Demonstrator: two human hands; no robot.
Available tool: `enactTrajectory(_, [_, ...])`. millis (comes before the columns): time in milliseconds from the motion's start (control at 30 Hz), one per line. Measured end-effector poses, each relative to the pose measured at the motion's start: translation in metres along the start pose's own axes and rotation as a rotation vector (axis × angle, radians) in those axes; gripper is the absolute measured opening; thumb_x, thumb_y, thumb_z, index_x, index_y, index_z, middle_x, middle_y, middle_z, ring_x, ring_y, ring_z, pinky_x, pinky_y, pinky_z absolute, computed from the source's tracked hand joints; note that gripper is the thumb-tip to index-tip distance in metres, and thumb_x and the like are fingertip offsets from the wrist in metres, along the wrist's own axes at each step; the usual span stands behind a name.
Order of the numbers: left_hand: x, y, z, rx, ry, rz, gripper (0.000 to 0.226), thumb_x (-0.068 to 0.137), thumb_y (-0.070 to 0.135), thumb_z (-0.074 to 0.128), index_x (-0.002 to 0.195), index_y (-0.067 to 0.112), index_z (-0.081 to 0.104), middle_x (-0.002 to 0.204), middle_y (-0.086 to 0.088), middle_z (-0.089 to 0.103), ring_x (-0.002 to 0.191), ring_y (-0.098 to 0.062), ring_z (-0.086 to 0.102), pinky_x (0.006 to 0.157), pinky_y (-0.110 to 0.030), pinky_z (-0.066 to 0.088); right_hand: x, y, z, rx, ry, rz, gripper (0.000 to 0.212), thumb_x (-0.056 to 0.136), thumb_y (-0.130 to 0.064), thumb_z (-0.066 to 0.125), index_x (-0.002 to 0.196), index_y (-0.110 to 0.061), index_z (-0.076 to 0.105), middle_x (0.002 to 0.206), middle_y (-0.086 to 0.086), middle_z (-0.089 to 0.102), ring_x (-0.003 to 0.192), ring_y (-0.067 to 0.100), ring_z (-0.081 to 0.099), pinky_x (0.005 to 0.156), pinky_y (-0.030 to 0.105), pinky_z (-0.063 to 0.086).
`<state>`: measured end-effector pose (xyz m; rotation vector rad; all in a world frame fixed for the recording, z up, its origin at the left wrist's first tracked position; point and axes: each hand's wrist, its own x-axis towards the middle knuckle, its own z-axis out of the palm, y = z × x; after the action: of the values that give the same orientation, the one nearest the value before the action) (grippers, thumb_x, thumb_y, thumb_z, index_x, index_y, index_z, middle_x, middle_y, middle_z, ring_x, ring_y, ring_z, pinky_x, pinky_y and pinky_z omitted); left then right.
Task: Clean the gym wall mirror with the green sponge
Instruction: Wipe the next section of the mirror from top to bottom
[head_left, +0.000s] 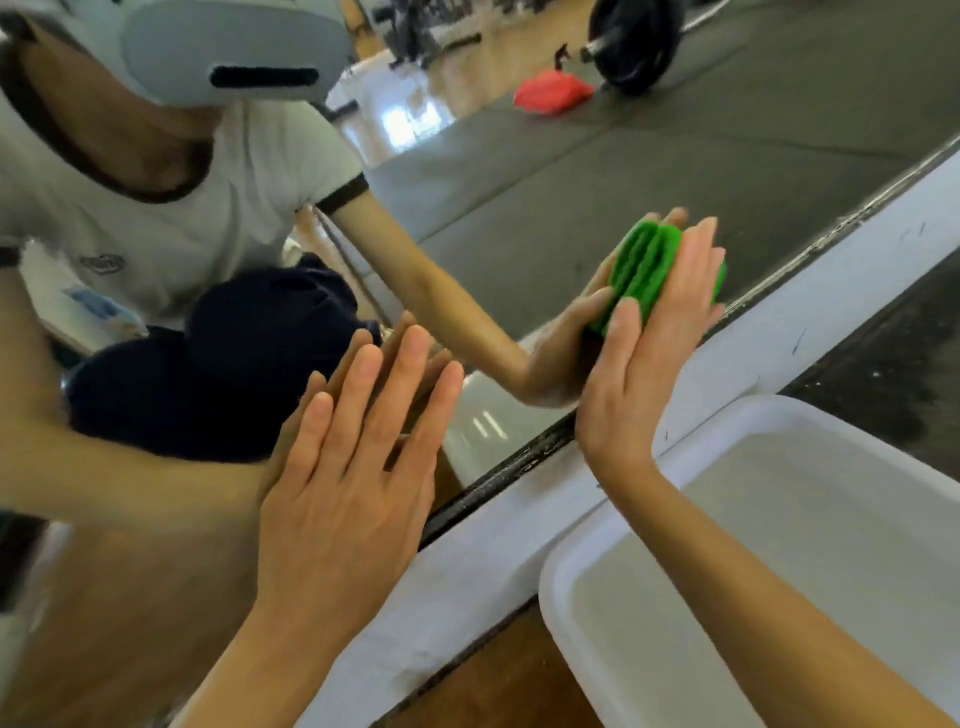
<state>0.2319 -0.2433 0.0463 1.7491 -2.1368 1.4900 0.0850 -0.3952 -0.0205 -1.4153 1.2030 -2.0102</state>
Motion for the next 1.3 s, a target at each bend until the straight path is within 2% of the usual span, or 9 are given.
enactTrajectory(133, [0.0,0.0,0.0,-0.026,0.014,-0.006,0.061,0.105,0.024,0.042,0.161,0.013,0.022,0.17,-0.012,0.003,0.157,-0.029,-0.001,0.127,-0.041,0.0,-0.006,-0.035,0.017,0.099,0.13,0.284,0.055,0.109,-0.016,0.025,0.16,-0.007,0.007,0.169,0.008,0.005,0.156,0.022,-0.003,0.126,0.05,-0.001])
enactTrajectory(333, [-0.001,-0.001,0.001,0.017,0.018,0.018,0.068,0.1,0.024,0.051,0.161,0.013,0.022,0.17,-0.013,0.007,0.157,-0.029,0.0,0.127,-0.041,0.0,-0.041,-0.033,0.004,-0.105,-0.333,-0.495,0.054,0.11,-0.03,0.024,0.16,-0.031,0.002,0.168,-0.015,-0.006,0.155,0.015,-0.004,0.124,0.049,-0.007])
enactTrajectory(467, [0.0,0.002,0.0,-0.013,0.02,-0.016,0.068,0.099,0.021,0.049,0.161,0.014,0.023,0.17,-0.011,0.006,0.157,-0.028,0.001,0.126,-0.041,0.001,0.023,-0.011,-0.008,-0.027,-0.127,-0.165,0.052,0.108,-0.019,0.03,0.158,-0.012,0.017,0.167,0.012,0.012,0.154,0.015,-0.004,0.125,0.047,-0.007])
enactTrajectory(600, [0.003,0.002,-0.004,-0.078,0.032,-0.044,0.062,0.101,0.019,0.047,0.16,0.016,0.027,0.17,-0.008,0.006,0.157,-0.026,0.004,0.127,-0.041,0.002,0.039,-0.017,0.004,0.2,0.166,0.258,0.052,0.109,-0.014,0.026,0.157,0.002,0.011,0.165,0.007,0.009,0.153,0.009,0.002,0.126,0.031,-0.005])
enactTrajectory(833, [0.064,0.045,-0.007,-0.142,0.091,0.052,0.053,0.108,0.015,0.034,0.16,0.014,0.022,0.17,-0.008,0.0,0.157,-0.025,-0.005,0.126,-0.041,-0.007,-0.058,-0.013,-0.01,0.022,-0.301,-0.13,0.061,0.109,-0.026,0.031,0.161,-0.027,-0.002,0.168,-0.008,-0.007,0.156,0.023,-0.004,0.125,0.047,-0.004])
enactTrajectory(967, [0.104,0.064,-0.001,-0.162,0.08,0.041,0.054,0.107,0.015,0.042,0.159,0.013,0.027,0.166,-0.01,0.013,0.154,-0.026,0.008,0.127,-0.043,-0.001,-0.001,0.021,-0.026,0.043,-0.213,-0.051,0.059,0.108,-0.022,0.032,0.16,-0.015,0.007,0.167,0.002,0.003,0.156,0.024,-0.005,0.125,0.046,-0.003])
enactTrajectory(1167, [0.107,0.069,0.008,-0.001,0.019,0.005,0.062,0.107,0.024,0.042,0.161,0.007,0.016,0.169,-0.011,0.002,0.156,-0.028,-0.005,0.127,-0.042,-0.001,0.049,0.017,-0.015,0.133,0.132,0.425,0.057,0.108,-0.019,0.026,0.16,-0.016,0.004,0.17,0.001,0.003,0.156,0.014,-0.006,0.126,0.042,-0.007])
enactTrajectory(1233, [0.108,0.069,0.009,0.029,0.003,0.014,0.062,0.108,0.025,0.038,0.162,0.007,0.012,0.169,-0.01,-0.005,0.156,-0.028,-0.007,0.127,-0.043,-0.002,0.026,-0.009,-0.005,0.138,0.068,0.349,0.059,0.108,-0.017,0.031,0.16,-0.018,0.003,0.169,-0.004,-0.002,0.156,0.016,-0.007,0.126,0.046,-0.005])
enactTrajectory(1300, [0.108,0.069,0.009,0.04,-0.003,0.024,0.062,0.108,0.025,0.036,0.162,0.006,0.012,0.17,-0.01,-0.006,0.156,-0.029,-0.006,0.127,-0.043,-0.001,0.004,-0.011,-0.008,0.075,-0.132,0.042,0.059,0.109,-0.017,0.033,0.161,-0.018,0.004,0.167,-0.012,-0.009,0.156,0.019,-0.007,0.125,0.049,-0.004])
